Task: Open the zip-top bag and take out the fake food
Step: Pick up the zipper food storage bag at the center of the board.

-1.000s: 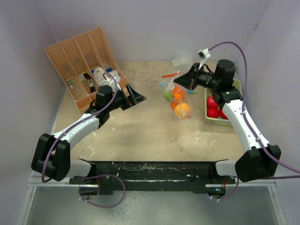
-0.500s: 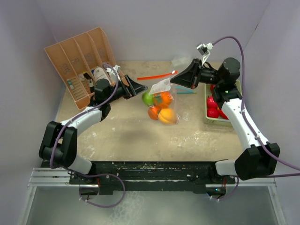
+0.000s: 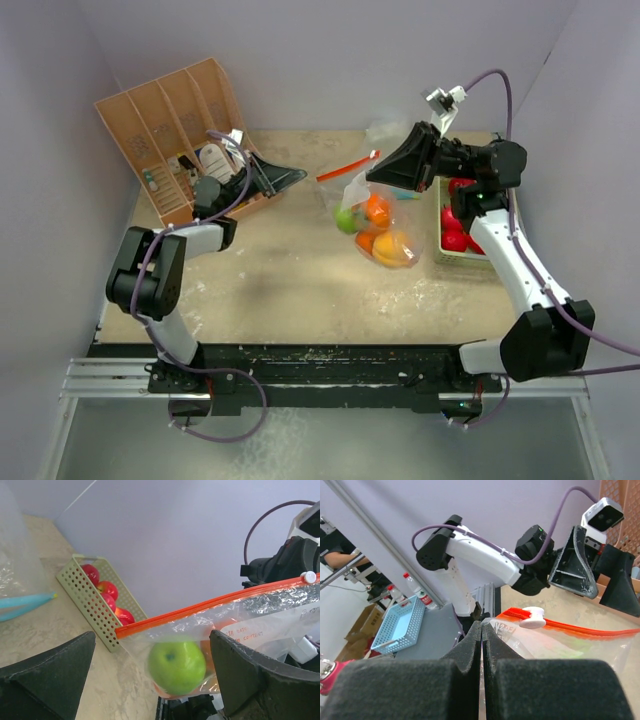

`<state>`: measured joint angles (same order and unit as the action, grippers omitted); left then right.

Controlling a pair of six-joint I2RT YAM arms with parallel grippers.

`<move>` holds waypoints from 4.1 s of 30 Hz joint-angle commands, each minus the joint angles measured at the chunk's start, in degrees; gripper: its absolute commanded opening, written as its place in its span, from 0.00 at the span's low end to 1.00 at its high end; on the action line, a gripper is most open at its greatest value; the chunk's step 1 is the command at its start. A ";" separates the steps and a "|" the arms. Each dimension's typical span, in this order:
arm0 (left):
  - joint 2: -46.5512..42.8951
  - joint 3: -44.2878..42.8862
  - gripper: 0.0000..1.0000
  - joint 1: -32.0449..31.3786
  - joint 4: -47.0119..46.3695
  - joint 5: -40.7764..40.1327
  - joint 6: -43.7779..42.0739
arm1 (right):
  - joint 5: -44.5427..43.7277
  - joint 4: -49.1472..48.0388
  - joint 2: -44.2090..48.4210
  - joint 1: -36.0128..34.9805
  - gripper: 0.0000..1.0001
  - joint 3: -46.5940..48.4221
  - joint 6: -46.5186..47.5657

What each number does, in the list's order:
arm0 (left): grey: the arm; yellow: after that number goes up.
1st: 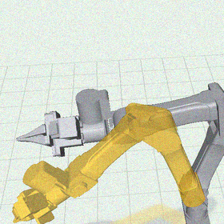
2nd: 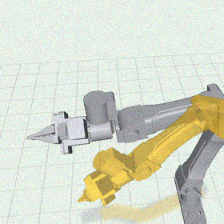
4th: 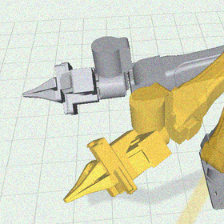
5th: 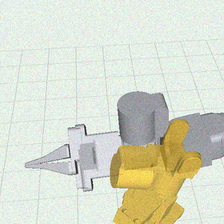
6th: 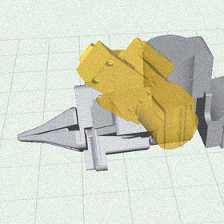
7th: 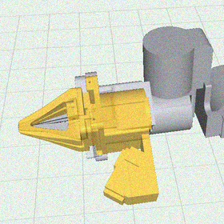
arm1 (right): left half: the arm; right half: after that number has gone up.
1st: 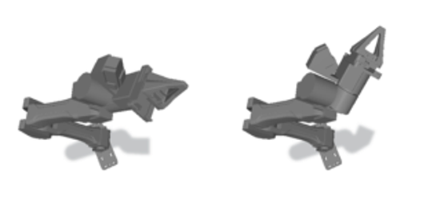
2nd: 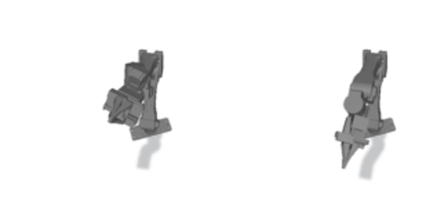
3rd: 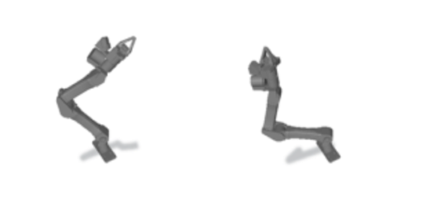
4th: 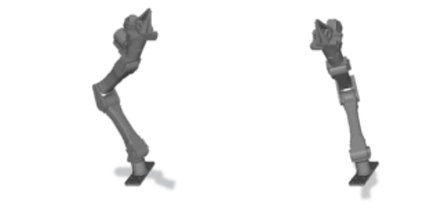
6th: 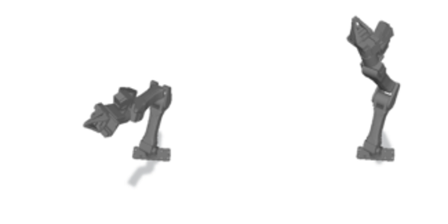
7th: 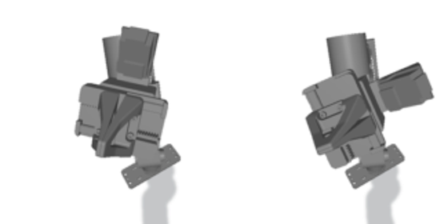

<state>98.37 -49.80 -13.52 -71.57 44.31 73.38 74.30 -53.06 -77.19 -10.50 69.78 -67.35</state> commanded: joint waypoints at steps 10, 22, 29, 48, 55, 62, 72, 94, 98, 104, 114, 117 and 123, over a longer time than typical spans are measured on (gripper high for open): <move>3.94 -3.52 0.97 -1.34 -20.55 1.90 8.59 | -1.10 -18.59 -2.35 -0.70 0.00 5.01 -14.65; 4.17 -5.37 0.00 -5.02 -22.67 4.42 10.60 | -1.37 -18.79 -2.78 -0.68 0.00 1.34 -14.41; -2.11 -5.56 0.00 -1.48 -13.43 8.80 5.86 | -16.12 38.33 2.54 -0.40 0.63 5.63 26.81; -18.35 -11.19 0.00 -0.80 35.48 17.19 -24.77 | -40.59 67.48 2.15 -2.45 0.69 7.12 53.05; -18.72 -10.47 0.00 -0.93 37.53 12.93 -25.38 | -42.15 65.43 1.49 -3.47 0.52 5.80 43.29; -21.17 -11.03 0.00 -2.13 46.76 3.45 -31.16 | -53.00 72.53 -0.80 -5.02 0.62 9.88 33.26; -23.80 -18.21 0.00 -19.77 69.60 -35.84 -47.89 | -50.59 66.62 -3.16 -5.30 0.87 8.77 23.45; -20.45 -20.31 0.02 -25.68 74.01 -49.05 -49.44 | -57.27 67.55 -1.52 -8.92 0.75 6.29 14.82; -19.90 -21.56 0.02 -26.99 73.81 -49.51 -49.56 | -53.72 65.36 -2.88 -9.00 0.75 3.54 9.14; -18.26 -23.33 0.02 -30.41 73.41 -50.40 -50.05 | -52.43 64.84 -6.09 -9.19 0.73 2.83 1.39; -17.99 -23.53 0.04 -34.62 72.35 -49.39 -51.73 | -51.20 68.97 -10.48 -9.27 0.66 4.15 -1.64; -18.24 -23.52 0.05 -34.62 72.26 -49.48 -52.17 | -51.56 70.51 -9.85 -9.36 0.55 3.02 -0.89; -18.07 -23.26 0.08 -34.70 72.16 -48.63 -52.03 | -52.99 72.67 -7.53 -9.36 0.12 0.43 3.08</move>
<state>80.95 -70.43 -48.05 4.25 -4.99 22.65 21.98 17.12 -87.83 -19.55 71.18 -66.87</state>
